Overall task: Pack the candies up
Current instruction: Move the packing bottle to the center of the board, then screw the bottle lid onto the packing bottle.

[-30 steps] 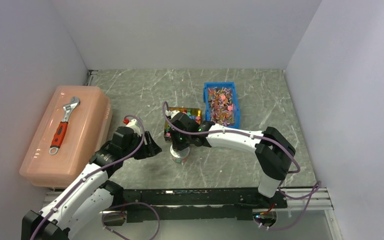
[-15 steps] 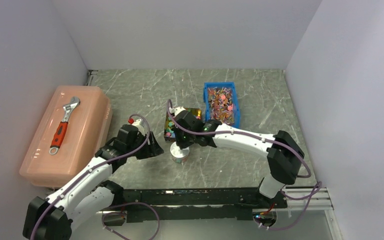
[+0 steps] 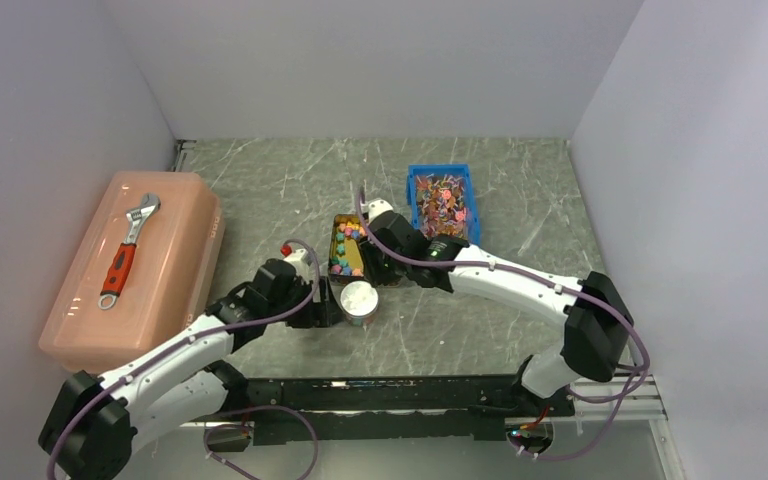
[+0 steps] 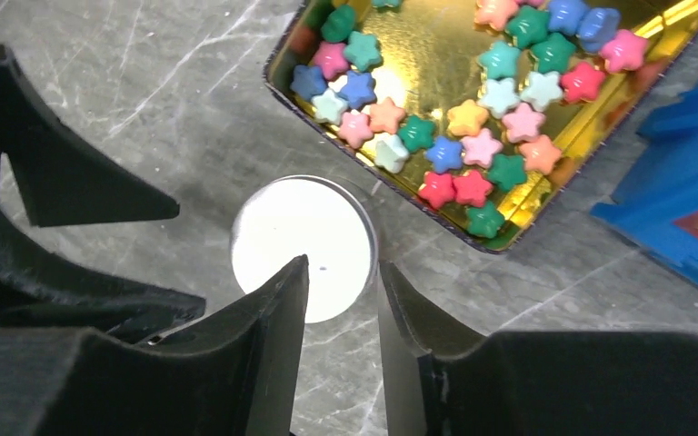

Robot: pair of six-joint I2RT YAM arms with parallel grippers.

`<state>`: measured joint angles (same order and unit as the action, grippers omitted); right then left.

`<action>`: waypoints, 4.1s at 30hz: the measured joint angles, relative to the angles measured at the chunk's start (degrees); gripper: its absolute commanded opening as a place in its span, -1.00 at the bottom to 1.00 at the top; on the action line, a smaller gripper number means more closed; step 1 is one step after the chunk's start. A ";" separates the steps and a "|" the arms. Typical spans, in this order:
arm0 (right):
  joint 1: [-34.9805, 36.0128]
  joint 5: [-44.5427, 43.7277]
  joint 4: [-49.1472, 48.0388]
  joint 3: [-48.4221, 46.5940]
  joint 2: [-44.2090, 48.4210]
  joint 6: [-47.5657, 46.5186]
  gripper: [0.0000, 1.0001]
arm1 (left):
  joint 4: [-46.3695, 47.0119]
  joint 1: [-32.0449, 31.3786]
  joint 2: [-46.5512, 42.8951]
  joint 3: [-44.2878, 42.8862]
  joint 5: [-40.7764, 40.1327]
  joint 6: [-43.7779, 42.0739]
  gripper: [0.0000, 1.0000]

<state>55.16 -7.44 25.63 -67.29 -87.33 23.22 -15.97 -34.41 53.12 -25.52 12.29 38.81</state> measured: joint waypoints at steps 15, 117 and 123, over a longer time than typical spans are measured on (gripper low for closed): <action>-4.13 4.17 -0.61 5.07 2.12 -0.07 -0.16 | 10.93 -13.46 -5.55 7.23 -13.18 -0.66 0.99; -8.41 15.47 -3.67 23.41 15.30 -2.16 -0.41 | 102.97 -30.67 55.49 13.92 -8.94 -28.00 -0.48; -8.72 15.52 -4.42 24.39 15.30 -2.14 -0.55 | 102.92 -30.69 55.49 13.88 -8.87 -27.98 -0.49</action>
<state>46.44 8.08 21.21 -42.89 -72.03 21.08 86.96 -65.10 108.62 -11.64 3.42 10.83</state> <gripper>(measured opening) 0.248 0.816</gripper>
